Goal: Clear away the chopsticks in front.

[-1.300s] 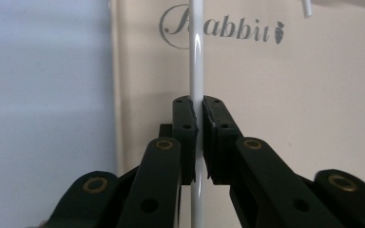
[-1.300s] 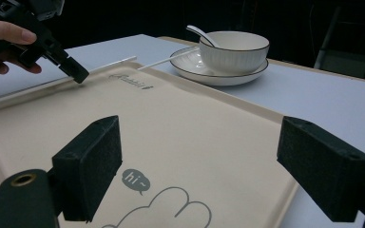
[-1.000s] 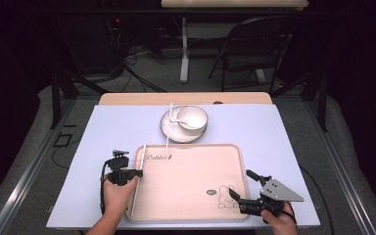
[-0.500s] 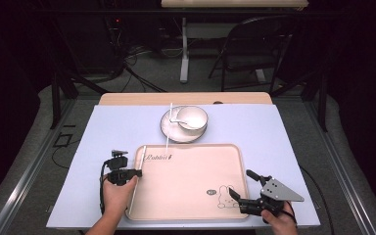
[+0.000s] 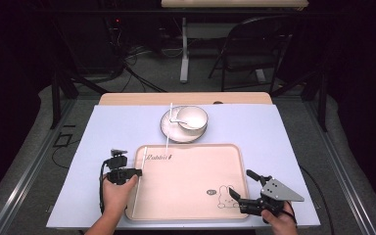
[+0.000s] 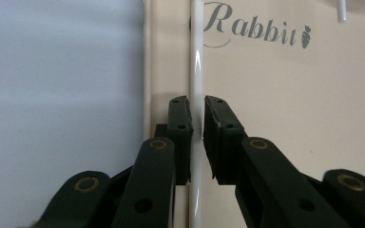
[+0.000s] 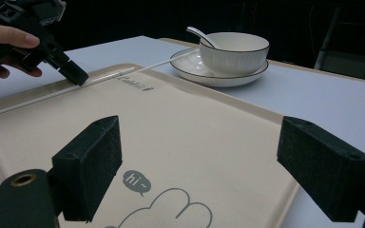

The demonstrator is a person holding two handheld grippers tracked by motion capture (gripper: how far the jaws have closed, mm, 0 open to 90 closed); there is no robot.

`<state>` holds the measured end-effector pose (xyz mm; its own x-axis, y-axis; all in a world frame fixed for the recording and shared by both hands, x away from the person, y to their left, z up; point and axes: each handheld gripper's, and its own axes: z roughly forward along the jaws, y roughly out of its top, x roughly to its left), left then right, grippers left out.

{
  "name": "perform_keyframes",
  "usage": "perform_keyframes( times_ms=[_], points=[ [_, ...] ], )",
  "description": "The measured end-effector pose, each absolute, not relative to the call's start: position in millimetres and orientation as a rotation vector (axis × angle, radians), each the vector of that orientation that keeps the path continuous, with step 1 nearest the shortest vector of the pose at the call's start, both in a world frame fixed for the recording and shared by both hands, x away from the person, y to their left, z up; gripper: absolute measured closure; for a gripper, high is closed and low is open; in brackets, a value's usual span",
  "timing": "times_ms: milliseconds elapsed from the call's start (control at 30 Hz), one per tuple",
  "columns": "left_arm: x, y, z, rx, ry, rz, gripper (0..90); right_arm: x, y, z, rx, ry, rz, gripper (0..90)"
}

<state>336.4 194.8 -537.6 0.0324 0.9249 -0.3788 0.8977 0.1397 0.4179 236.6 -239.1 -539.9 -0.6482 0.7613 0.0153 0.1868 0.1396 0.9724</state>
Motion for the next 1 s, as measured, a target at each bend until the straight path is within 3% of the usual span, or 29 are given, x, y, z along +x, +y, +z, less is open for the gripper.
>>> perform_keyframes(
  times_ms=[100, 333, 633, 1000],
  points=[
    [337, 196, -535, 1.739, 1.843, 0.059, 78.5, 237, -239, -540, 0.907, 1.93, 1.534, 14.3],
    [341, 196, -522, 1.748, 1.797, 0.034, 64.1, 237, -239, -540, 0.906, 1.93, 1.533, 14.3],
    [348, 193, -510, 1.78, 1.762, 0.042, 53.0, 237, -239, -540, 0.906, 1.932, 1.531, 14.3],
    [361, 187, -497, 1.869, 1.674, 0.165, 41.2, 236, -239, -540, 0.903, 1.934, 1.53, 14.3]
  ],
)
